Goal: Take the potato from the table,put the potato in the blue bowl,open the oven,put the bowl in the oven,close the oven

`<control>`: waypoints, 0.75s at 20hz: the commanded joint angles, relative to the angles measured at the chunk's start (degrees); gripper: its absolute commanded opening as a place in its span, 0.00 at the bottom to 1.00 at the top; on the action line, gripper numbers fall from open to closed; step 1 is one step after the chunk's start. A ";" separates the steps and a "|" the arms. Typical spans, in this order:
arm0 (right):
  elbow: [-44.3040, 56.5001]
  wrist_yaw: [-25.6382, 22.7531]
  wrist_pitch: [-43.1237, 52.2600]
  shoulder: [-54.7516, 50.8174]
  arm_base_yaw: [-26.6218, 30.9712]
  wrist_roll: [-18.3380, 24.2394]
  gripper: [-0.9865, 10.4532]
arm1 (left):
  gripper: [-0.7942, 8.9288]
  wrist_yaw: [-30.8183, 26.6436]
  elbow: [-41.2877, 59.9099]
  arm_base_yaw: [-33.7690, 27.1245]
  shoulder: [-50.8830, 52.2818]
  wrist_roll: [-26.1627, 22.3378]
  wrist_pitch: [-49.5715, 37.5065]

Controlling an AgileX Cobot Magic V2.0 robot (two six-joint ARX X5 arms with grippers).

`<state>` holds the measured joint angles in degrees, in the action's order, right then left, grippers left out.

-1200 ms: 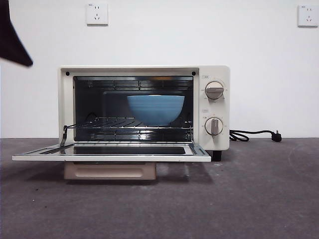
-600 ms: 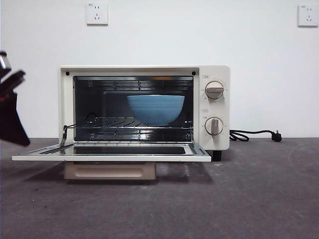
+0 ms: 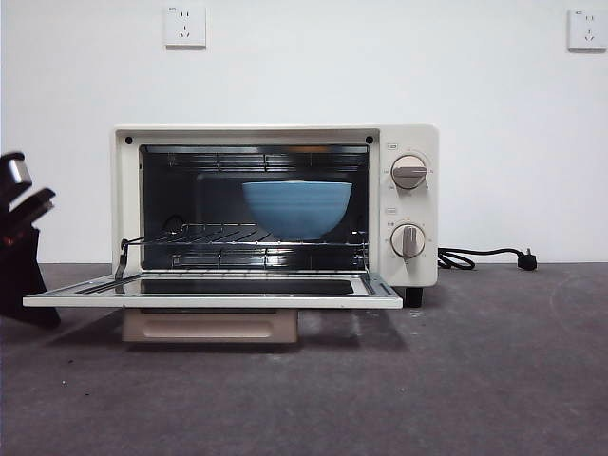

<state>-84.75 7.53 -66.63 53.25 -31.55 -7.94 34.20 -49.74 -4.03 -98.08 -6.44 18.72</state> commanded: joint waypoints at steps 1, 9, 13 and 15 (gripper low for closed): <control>-0.17 0.02 0.15 -0.11 -0.13 -0.61 0.22 | 0.07 2.84 0.81 -0.07 -2.27 -0.90 -0.66; -0.17 -0.28 0.50 0.00 -0.13 -0.59 0.22 | 0.07 10.75 0.85 0.00 -3.45 -0.70 -1.60; -0.17 -0.39 1.03 0.00 -0.11 -0.57 0.22 | 0.07 17.53 0.83 -0.74 -3.26 1.46 -3.50; -0.17 -0.42 0.98 0.00 -0.13 -0.57 0.22 | 0.07 21.07 0.83 -1.38 -3.21 2.78 -4.61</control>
<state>-84.75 7.33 -66.06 53.28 -31.55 -8.14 51.05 -49.15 -5.80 -101.38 -4.62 15.20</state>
